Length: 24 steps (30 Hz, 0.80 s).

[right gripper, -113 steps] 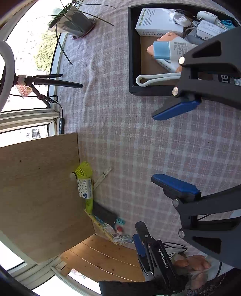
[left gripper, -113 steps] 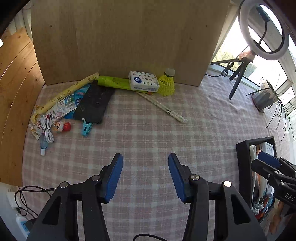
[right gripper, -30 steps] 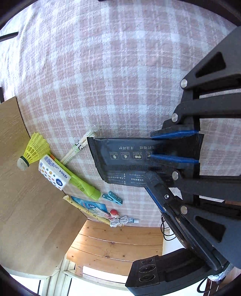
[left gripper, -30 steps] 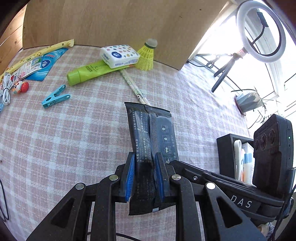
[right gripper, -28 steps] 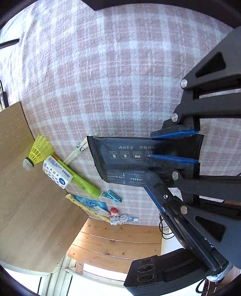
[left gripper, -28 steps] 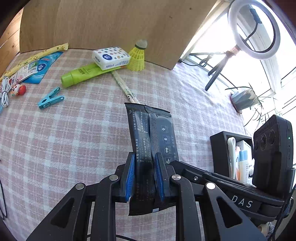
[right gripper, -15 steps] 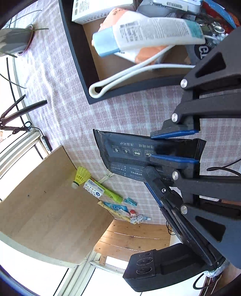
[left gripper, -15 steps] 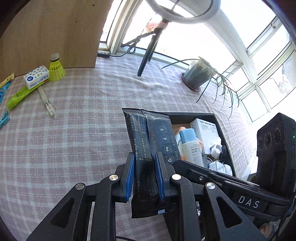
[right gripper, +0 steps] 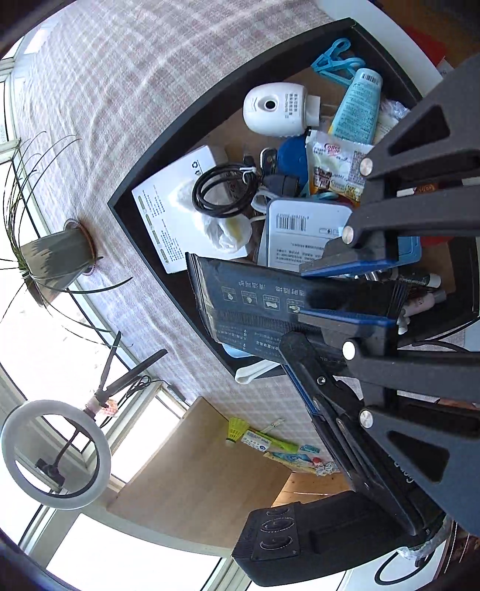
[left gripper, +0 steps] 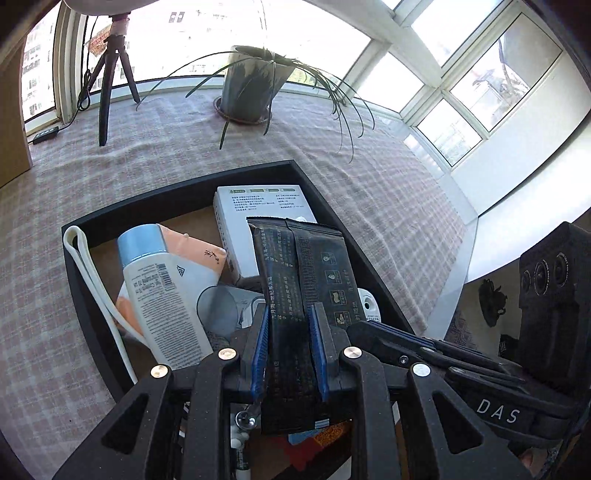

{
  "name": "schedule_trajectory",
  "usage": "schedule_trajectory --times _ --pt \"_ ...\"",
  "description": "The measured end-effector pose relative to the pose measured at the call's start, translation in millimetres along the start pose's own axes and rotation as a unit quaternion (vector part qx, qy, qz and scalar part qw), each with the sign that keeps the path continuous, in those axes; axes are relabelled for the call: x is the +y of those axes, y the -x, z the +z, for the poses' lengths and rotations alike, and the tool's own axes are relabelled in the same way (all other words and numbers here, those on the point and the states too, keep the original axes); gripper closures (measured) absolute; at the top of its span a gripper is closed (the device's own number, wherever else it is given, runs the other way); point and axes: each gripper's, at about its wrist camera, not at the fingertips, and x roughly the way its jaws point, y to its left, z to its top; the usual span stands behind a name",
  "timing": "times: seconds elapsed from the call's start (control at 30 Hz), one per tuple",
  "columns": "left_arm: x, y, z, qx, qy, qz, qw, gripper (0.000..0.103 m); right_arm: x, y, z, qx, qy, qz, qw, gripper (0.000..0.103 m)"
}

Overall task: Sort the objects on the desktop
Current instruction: 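Lift and carry the black pouch with both grippers into the black tray, then open both grippers to release the pouch and withdraw from the tray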

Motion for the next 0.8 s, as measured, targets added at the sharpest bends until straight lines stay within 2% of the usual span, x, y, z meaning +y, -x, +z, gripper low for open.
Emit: schedule_trajectory --times 0.17,0.23,0.3,0.4,0.57,0.8 --pt "-28 -9 2 0.005 -0.028 0.009 0.9996 0.084 -34 27 2 -0.016 -0.020 -0.018 1.000 0.084" --pt "-27 -6 3 0.001 -0.028 0.014 0.9995 0.084 -42 33 2 -0.020 -0.023 -0.025 0.999 0.083" --pt "-22 -4 3 0.001 -0.028 0.020 0.9994 0.084 -50 39 5 -0.027 -0.030 -0.036 0.999 0.076" --pt "-11 2 3 -0.001 -0.019 0.029 0.9994 0.084 -55 46 7 -0.036 -0.033 -0.038 0.998 0.075" --pt "13 15 2 -0.008 -0.005 0.053 0.9985 0.084 -43 42 9 -0.037 -0.016 -0.031 0.999 0.072" --pt "64 41 0 -0.018 0.028 0.099 0.9945 0.084 0 16 14 -0.021 0.038 -0.016 0.999 0.064"
